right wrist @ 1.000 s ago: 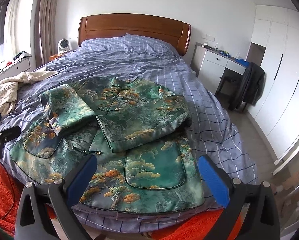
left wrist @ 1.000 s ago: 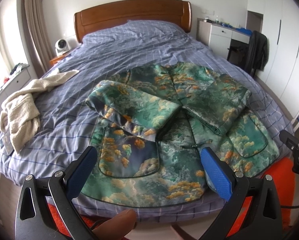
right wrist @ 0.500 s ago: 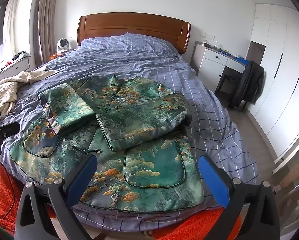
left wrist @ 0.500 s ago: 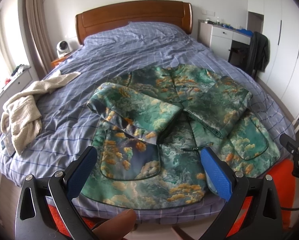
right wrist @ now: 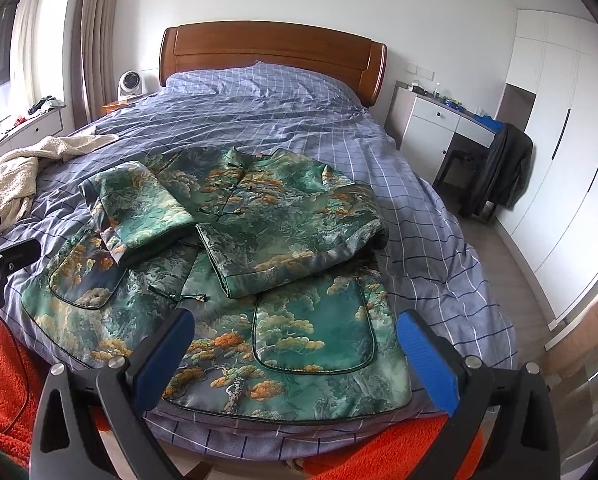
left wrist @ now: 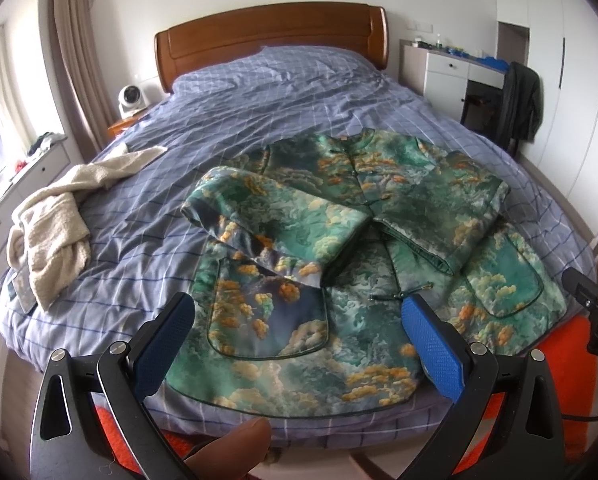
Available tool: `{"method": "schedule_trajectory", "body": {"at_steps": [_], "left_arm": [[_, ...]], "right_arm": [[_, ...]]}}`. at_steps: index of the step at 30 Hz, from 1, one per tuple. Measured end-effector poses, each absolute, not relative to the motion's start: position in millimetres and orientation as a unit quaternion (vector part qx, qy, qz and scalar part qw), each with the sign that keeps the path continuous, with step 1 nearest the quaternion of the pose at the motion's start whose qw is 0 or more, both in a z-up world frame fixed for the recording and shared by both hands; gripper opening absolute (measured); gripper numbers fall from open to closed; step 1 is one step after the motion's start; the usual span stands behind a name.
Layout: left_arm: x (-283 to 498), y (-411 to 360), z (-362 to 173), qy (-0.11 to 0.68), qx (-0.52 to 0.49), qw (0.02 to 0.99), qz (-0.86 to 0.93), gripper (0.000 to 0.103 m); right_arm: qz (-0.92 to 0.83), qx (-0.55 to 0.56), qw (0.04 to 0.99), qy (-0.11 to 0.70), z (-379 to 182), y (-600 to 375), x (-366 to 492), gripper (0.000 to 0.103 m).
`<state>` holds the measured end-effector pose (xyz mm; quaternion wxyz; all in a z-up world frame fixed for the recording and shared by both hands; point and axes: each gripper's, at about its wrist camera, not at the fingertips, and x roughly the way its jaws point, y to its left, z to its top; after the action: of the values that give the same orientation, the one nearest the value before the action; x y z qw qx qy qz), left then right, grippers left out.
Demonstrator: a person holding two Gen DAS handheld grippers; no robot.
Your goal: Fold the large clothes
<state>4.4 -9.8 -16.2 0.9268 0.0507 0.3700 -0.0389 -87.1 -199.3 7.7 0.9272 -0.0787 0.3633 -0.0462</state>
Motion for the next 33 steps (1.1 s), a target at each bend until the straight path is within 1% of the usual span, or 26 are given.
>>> {"method": "schedule_trajectory", "body": {"at_steps": [26,30,33], "left_arm": [[4.6,-3.7,-22.7,0.374,0.045,0.926,-0.034,0.103],[4.4,-2.3,-24.1,0.375,0.039,0.925,-0.038,0.103],[2.8,-2.5,-23.9,0.375,0.039,0.925,-0.044,0.103]], "right_arm": [[-0.031,-0.088,0.926,0.366,4.9,-193.5,-85.4,0.103],[0.001,-0.092,0.935,0.343,4.9,-195.4,-79.8,0.103],[0.054,-0.121,0.939,0.317,-8.9,-198.7,-56.5,0.103]]}}
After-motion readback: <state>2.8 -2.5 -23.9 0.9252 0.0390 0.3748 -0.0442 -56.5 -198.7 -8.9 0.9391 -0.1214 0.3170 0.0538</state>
